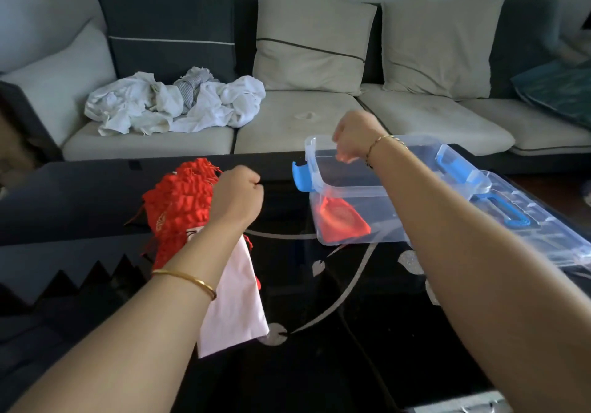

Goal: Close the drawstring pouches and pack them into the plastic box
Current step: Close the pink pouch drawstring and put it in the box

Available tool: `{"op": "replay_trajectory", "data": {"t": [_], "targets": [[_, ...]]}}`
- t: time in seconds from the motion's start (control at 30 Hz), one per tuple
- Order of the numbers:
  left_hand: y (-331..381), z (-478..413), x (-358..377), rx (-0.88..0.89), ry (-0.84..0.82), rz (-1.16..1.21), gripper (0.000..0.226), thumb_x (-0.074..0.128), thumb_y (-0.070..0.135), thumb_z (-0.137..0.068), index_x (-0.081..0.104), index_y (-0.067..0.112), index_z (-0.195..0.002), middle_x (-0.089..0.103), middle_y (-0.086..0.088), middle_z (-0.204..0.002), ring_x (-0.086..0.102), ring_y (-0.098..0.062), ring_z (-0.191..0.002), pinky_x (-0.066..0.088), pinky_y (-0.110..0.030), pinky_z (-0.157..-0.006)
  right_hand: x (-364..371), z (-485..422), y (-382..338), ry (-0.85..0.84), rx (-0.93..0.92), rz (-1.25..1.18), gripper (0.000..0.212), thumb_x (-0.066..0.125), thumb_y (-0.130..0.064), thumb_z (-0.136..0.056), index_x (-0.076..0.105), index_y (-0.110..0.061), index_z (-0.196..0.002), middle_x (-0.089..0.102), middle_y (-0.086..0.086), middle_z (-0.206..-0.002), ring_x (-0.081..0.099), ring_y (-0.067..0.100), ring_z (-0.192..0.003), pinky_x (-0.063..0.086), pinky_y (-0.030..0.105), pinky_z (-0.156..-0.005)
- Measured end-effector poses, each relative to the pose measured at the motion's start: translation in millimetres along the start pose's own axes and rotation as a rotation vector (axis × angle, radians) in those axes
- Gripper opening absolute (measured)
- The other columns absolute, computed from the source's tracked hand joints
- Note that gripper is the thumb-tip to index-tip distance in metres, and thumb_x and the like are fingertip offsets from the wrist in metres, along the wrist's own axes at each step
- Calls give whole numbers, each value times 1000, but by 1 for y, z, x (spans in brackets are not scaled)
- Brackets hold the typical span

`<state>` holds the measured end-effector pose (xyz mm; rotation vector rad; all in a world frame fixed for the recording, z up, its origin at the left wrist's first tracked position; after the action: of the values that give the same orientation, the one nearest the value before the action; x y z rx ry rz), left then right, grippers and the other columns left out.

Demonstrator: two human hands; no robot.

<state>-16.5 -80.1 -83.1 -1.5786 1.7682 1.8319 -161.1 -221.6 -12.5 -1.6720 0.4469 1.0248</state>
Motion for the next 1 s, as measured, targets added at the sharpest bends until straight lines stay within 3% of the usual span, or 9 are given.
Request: {"op": "replay_trajectory", "data": {"t": [0.1, 0.23, 0.4, 0.5, 0.6, 0.7, 0.8, 0.87, 1.0], "targets": [[-34, 24, -9, -129, 73, -189, 15, 52, 8, -82, 61, 13, -72, 63, -17, -91, 57, -40, -96, 42, -42, -76, 5, 54, -27, 142, -155, -348, 27, 46, 9, -83, 54, -14, -70, 63, 18, -78, 66, 33, -72, 56, 36, -64], [-55, 59, -15, -252, 80, -314, 25, 49, 31, -95, 66, 20, -111, 50, -12, -126, 40, -38, -119, 36, -45, -94, 81, 120, -24, -116, -83, -382, 19, 44, 8, -86, 62, 8, -92, 63, 20, -76, 66, 32, -67, 59, 43, -68], [-66, 72, -16, -164, 97, -388, 24, 47, 22, -95, 65, 17, -110, 49, -9, -126, 37, -35, -119, 30, -44, -97, 150, 134, -2, -270, 1, -174, 28, 57, -8, -85, 61, 9, -106, 64, 23, -88, 61, 40, -87, 52, 49, -84], [-59, 72, -19, -78, 140, -379, 13, 57, 26, -91, 68, 19, -94, 53, -4, -118, 40, -31, -115, 30, -43, -94, 160, 136, -2, -266, -28, -193, 44, 63, -16, -84, 52, -5, -125, 61, 14, -114, 58, 25, -101, 48, 33, -89], [-43, 70, -24, 45, 32, -229, 16, 64, 38, -87, 69, 23, -87, 56, 1, -113, 45, -26, -114, 36, -42, -95, 143, 139, -8, -222, -136, -330, 61, 62, -9, -83, 40, -13, -140, 52, 9, -130, 51, 20, -120, 43, 27, -91], [-23, 73, -32, 153, -43, -38, 16, 71, 39, -80, 68, 24, -87, 58, 4, -107, 53, -21, -106, 45, -40, -89, 116, 148, -10, -118, -251, -391, 36, 60, -5, -84, 62, -13, -118, 64, -3, -102, 59, 12, -97, 48, 24, -80], [-10, 81, -37, 127, -140, 235, 39, 72, 26, -82, 59, 20, -118, 57, 4, -113, 57, -14, -99, 45, -26, -84, 88, 157, -6, -13, -286, -386, 18, 60, -4, -83, 70, -12, -95, 59, -15, -78, 55, 2, -76, 47, 17, -70], [-4, 85, -38, 116, -189, 293, 38, 67, 19, -86, 58, 16, -122, 62, 2, -112, 60, -13, -101, 47, -26, -86, 73, 163, -4, 42, -304, -423, 17, 60, -2, -83, 71, -12, -91, 59, -15, -76, 54, 0, -73, 43, 9, -66], [6, 92, -39, 185, -170, 200, 14, 60, 13, -90, 71, 15, -98, 68, 2, -93, 62, -13, -89, 48, -24, -75, 62, 168, 7, 83, -274, -428, 27, 56, 1, -84, 69, -14, -102, 65, -5, -91, 60, 8, -85, 49, 15, -77]]}}
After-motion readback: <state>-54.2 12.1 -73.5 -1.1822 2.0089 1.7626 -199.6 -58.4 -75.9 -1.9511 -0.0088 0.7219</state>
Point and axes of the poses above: each hand's wrist, its own z-axis away from the middle knuckle, its own x-axis out of the palm, y = z × x, the point moved 3 cm from there along -z, towards the middle knuckle
